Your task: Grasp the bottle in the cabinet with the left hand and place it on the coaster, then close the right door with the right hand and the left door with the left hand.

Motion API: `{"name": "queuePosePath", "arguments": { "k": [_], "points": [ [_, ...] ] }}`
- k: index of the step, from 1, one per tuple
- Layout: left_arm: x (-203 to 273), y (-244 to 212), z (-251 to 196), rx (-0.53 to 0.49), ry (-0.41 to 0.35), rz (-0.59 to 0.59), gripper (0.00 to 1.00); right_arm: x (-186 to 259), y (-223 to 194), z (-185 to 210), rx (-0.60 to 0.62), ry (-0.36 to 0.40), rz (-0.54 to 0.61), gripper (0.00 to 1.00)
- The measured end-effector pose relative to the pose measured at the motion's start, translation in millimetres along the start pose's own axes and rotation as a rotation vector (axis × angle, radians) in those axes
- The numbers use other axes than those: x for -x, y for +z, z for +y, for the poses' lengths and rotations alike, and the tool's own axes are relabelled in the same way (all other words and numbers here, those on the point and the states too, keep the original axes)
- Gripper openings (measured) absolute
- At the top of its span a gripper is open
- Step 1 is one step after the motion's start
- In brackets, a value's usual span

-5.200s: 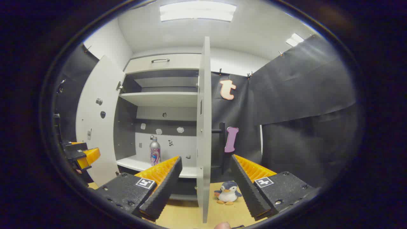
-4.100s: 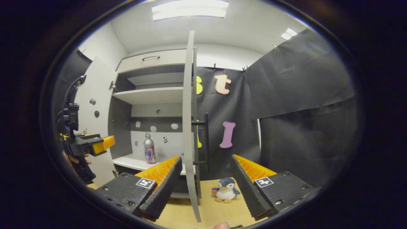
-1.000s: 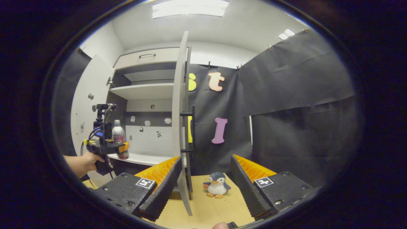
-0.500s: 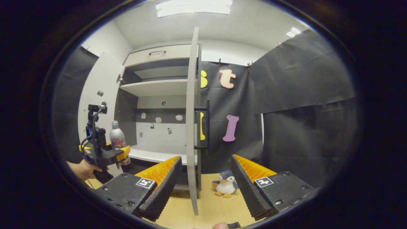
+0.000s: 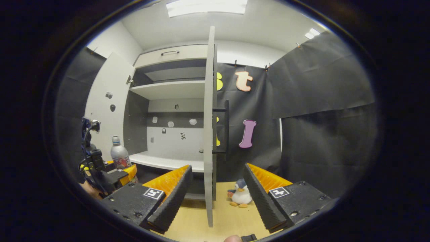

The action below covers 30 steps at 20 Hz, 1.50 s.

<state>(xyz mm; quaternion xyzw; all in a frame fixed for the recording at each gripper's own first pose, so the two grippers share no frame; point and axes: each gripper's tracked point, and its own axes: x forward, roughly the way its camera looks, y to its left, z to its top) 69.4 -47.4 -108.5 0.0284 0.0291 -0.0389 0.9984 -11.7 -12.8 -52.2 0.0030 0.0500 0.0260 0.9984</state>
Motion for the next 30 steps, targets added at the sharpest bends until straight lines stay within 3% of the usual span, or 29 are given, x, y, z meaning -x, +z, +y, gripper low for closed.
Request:
{"name": "queuePosePath", "arguments": {
  "k": [3, 4, 9, 11, 12, 13, 15, 16, 17, 19, 20, 21, 25, 26, 27, 30],
  "points": [
    [13, -13, -2, -0.016, 0.002, 0.01, 0.81, -2, -7, 3, 0.003, 0.0, 0.013, 0.97],
    [16, -20, -3, -0.022, -0.001, 0.018, 0.77, -2, -9, 4, -0.001, 0.001, 0.018, 0.97],
    [30, -50, -11, -0.043, -0.022, 0.036, 0.8, -5, -16, 7, -0.018, 0.0, 0.037, 0.96],
    [36, -73, -12, -0.064, -0.015, 0.068, 0.77, -5, -19, 8, -0.017, -0.002, 0.049, 0.96],
    [38, -84, -13, -0.068, -0.015, 0.082, 0.81, -4, -20, 10, -0.014, -0.002, 0.056, 0.97],
    [40, -93, -14, -0.067, -0.013, 0.097, 0.77, -3, -22, 11, -0.011, -0.002, 0.062, 0.97],
    [44, -111, -16, -0.06, -0.017, 0.121, 0.8, -3, -24, 14, -0.003, -0.005, 0.07, 0.97],
    [47, -121, -17, -0.06, -0.019, 0.136, 0.77, -2, -23, 16, -0.002, -0.006, 0.074, 0.99],
    [50, -130, -19, -0.066, -0.023, 0.145, 0.8, -3, -24, 17, -0.001, -0.012, 0.077, 0.99],
    [55, -150, -25, -0.085, -0.046, 0.164, 0.77, -1, -23, 20, 0.0, -0.021, 0.085, 0.99],
    [58, -161, -28, -0.093, -0.057, 0.18, 0.81, 0, -21, 22, -0.001, -0.023, 0.083, 0.99],
    [61, -172, -32, -0.09, -0.073, 0.196, 0.77, 2, -20, 22, 0.001, -0.028, 0.083, 0.99],
    [70, -207, -38, -0.076, -0.094, 0.254, 0.81, 6, -22, 24, 0.02, -0.048, 0.102, 0.97],
    [72, -215, -40, -0.075, -0.098, 0.267, 0.77, 7, -23, 23, 0.024, -0.051, 0.109, 0.97],
    [72, -221, -42, -0.079, -0.105, 0.274, 0.81, 8, -24, 24, 0.026, -0.053, 0.114, 0.99],
    [73, -238, -45, -0.08, -0.12, 0.301, 0.77, 10, -24, 24, 0.03, -0.062, 0.114, 0.99]
  ]
}}
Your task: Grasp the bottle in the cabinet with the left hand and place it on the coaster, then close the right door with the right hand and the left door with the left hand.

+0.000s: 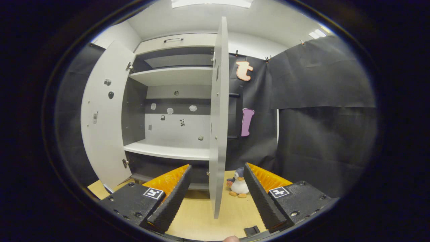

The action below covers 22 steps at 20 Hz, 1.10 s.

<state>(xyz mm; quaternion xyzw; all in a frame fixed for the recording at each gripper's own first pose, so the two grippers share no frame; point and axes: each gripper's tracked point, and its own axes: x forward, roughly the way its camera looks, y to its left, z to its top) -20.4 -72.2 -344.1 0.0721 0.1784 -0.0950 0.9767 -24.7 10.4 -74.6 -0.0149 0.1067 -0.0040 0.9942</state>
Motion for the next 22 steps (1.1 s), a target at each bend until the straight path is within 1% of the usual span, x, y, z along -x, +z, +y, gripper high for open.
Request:
{"name": "queuePosePath", "arguments": {
  "k": [1, 2, 3, 4, 5, 6, 8, 10, 11, 12, 14, 19, 20, 21, 22],
  "points": [
    [0, -5, -1, 0.004, -0.003, 0.011, 0.77, 1, 0, 1, 0.001, -0.002, 0.001, 0.99],
    [-1, -10, -1, 0.007, -0.005, 0.022, 0.77, 1, -1, 1, 0.004, -0.007, 0.004, 0.97],
    [-2, -14, -1, 0.009, -0.004, 0.034, 0.77, 0, 0, 0, 0.005, -0.01, 0.004, 0.99],
    [-2, -19, -1, 0.01, -0.004, 0.042, 0.77, -1, 0, -1, 0.007, -0.015, 0.005, 0.99],
    [-2, -22, -2, 0.011, -0.006, 0.05, 0.81, -1, 0, -2, 0.008, -0.018, 0.006, 0.97],
    [-2, -26, -2, 0.013, -0.007, 0.057, 0.77, -1, 0, -1, 0.008, -0.019, 0.008, 0.97],
    [-3, -32, -2, 0.018, -0.013, 0.072, 0.77, 0, -1, -1, 0.009, -0.02, 0.012, 0.97],
    [-2, -41, -2, 0.025, -0.017, 0.094, 0.77, 0, -2, -1, 0.01, -0.019, 0.015, 0.99],
    [-1, -39, -2, 0.028, -0.018, 0.081, 0.82, 0, -2, -2, 0.013, -0.019, 0.017, 0.99],
    [-2, -41, -2, 0.023, -0.021, 0.089, 0.77, 0, -2, -2, 0.014, -0.019, 0.017, 0.99],
    [-1, -41, -2, 0.02, -0.022, 0.088, 0.78, -1, -3, -3, 0.014, -0.018, 0.019, 0.99],
    [8, -45, -2, 0.027, -0.018, 0.104, 0.78, -7, -4, -3, 0.008, -0.018, 0.016, 0.99],
    [11, -46, -3, 0.023, -0.019, 0.108, 0.82, -7, -5, -2, 0.004, -0.016, 0.018, 0.99],
    [13, -47, -3, 0.016, -0.019, 0.11, 0.78, -8, -6, -3, 0.001, -0.017, 0.019, 0.99],
    [15, -48, -2, 0.014, -0.019, 0.114, 0.78, -9, -6, -3, -0.005, -0.012, 0.02, 0.99]
  ]
}}
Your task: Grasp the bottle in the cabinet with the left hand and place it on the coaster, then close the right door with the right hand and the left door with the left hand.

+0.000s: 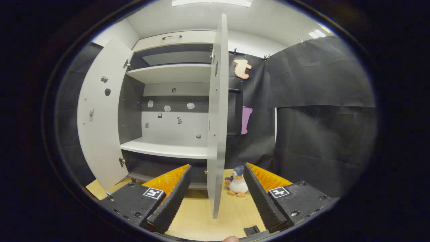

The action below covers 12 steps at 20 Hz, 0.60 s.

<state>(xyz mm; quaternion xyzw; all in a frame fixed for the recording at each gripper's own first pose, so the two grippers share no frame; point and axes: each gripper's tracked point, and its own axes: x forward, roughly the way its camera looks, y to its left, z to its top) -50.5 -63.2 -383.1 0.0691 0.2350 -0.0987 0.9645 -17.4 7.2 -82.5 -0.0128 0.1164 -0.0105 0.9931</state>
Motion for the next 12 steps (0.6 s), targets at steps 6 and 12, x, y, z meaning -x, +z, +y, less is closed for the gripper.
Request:
{"name": "queuePosePath", "arguments": {
  "k": [6, 12],
  "points": [
    [8, -11, 5, 0.007, 0.018, 0.048, 0.84, -4, -3, -2, -0.023, 0.014, -0.003, 0.99],
    [15, -6, 8, -0.022, 0.004, 0.068, 0.89, -11, -5, -11, -0.044, 0.029, -0.015, 0.99]
  ]
}}
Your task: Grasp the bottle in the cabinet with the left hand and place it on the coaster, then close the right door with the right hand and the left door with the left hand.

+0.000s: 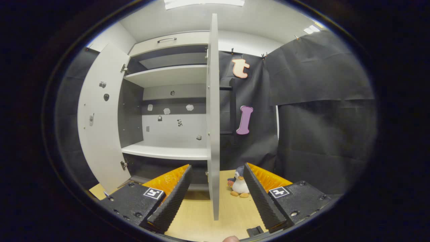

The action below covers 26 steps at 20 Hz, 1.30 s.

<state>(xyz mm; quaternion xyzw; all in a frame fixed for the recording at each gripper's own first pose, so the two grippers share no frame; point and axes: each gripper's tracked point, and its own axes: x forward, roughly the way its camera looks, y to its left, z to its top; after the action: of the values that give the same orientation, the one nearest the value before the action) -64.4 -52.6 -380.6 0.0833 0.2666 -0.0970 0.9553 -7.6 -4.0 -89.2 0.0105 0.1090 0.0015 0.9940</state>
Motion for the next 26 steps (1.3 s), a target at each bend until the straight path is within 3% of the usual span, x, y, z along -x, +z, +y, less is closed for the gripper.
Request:
{"name": "queuePosePath", "arguments": {
  "k": [3, 9, 17, 26],
  "points": [
    [4, 10, 6, -0.008, 0.014, 0.003, 0.96, 0, -1, -9, -0.022, -0.003, -0.005, 0.99],
    [21, 47, 5, 0.012, 0.006, -0.021, 0.98, 0, 4, -27, -0.046, -0.012, -0.033, 0.99],
    [45, 133, 22, 0.065, 0.032, -0.122, 0.98, 1, 41, -44, -0.029, -0.011, -0.133, 0.99],
    [95, 234, 59, 0.158, 0.113, -0.27, 0.98, -4, 74, -53, -0.049, -0.007, -0.185, 0.96]
  ]
}}
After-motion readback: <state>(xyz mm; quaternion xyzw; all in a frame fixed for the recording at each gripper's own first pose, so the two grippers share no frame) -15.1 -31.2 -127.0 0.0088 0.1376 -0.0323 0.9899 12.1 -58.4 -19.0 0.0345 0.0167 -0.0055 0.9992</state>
